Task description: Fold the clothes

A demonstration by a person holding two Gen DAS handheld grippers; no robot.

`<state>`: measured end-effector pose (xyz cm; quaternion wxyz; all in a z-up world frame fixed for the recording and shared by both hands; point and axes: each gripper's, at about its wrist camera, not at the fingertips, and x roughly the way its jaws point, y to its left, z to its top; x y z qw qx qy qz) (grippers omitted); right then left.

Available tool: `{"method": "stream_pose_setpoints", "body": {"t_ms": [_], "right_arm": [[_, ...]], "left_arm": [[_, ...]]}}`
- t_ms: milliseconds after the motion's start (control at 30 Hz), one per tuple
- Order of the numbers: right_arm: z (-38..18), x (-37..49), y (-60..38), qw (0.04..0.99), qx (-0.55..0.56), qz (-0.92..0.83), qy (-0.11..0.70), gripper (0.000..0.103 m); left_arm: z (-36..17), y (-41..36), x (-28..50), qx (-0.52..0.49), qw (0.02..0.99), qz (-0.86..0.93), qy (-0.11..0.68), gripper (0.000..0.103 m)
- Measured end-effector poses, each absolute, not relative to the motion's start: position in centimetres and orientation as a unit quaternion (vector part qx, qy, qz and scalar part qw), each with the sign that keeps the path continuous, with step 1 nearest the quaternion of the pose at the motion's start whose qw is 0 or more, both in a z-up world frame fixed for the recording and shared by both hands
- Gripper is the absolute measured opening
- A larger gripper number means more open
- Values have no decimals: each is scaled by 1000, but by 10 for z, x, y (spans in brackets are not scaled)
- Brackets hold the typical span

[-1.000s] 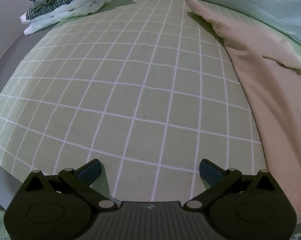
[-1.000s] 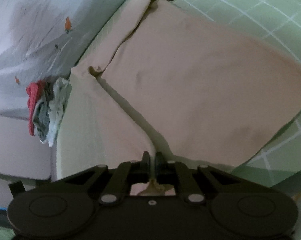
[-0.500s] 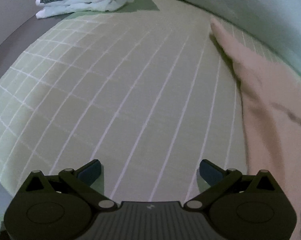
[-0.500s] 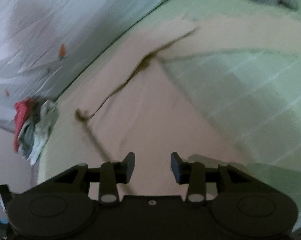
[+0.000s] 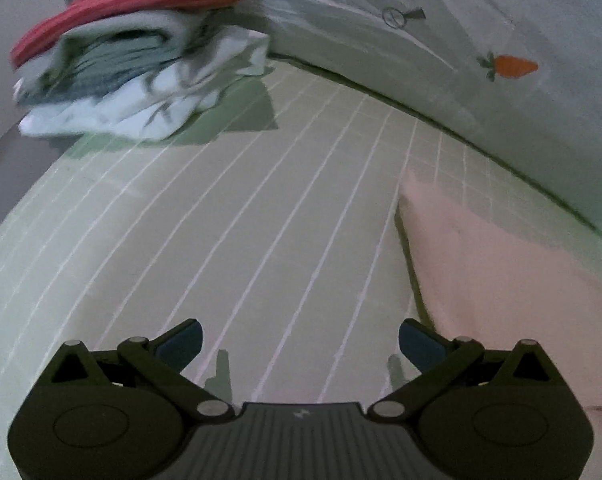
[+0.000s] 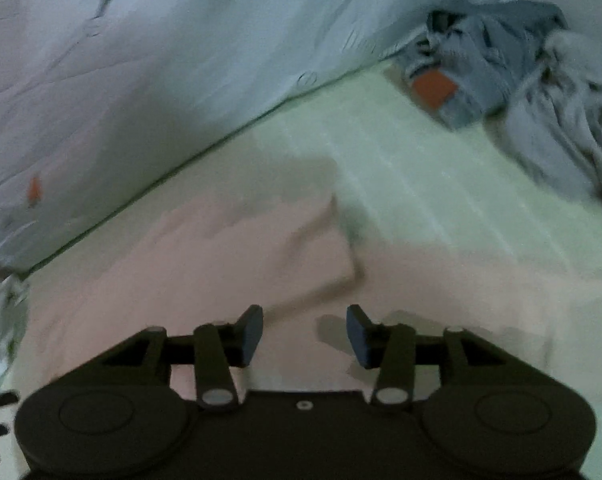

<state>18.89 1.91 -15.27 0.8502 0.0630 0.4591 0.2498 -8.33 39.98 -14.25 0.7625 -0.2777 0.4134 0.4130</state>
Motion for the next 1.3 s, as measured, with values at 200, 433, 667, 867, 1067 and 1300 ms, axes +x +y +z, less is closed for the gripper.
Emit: {"method": "stream_pose_setpoints", "body": {"t_ms": [200, 433, 667, 867, 1067, 1300], "right_arm": [[-173, 244, 53, 856, 33, 246, 453, 59], [-137, 232, 65, 881, 11, 325, 343, 6], [-102, 243, -10, 931, 106, 230, 264, 6], [-145, 261, -24, 921, 67, 174, 343, 7], [-151, 256, -13, 918, 57, 167, 356, 7], [-162, 258, -11, 908, 76, 159, 380, 8]], "left_arm": [[-162, 428, -47, -253, 759, 412, 435, 103], [-167, 433, -28, -240, 758, 422, 436, 103], [-148, 419, -8, -194, 785, 415, 417, 103], [-151, 404, 17, -178, 799, 384, 427, 103], [-156, 406, 31, -269, 819, 316, 397, 103], [-167, 404, 79, -283, 848, 221, 389, 99]]}}
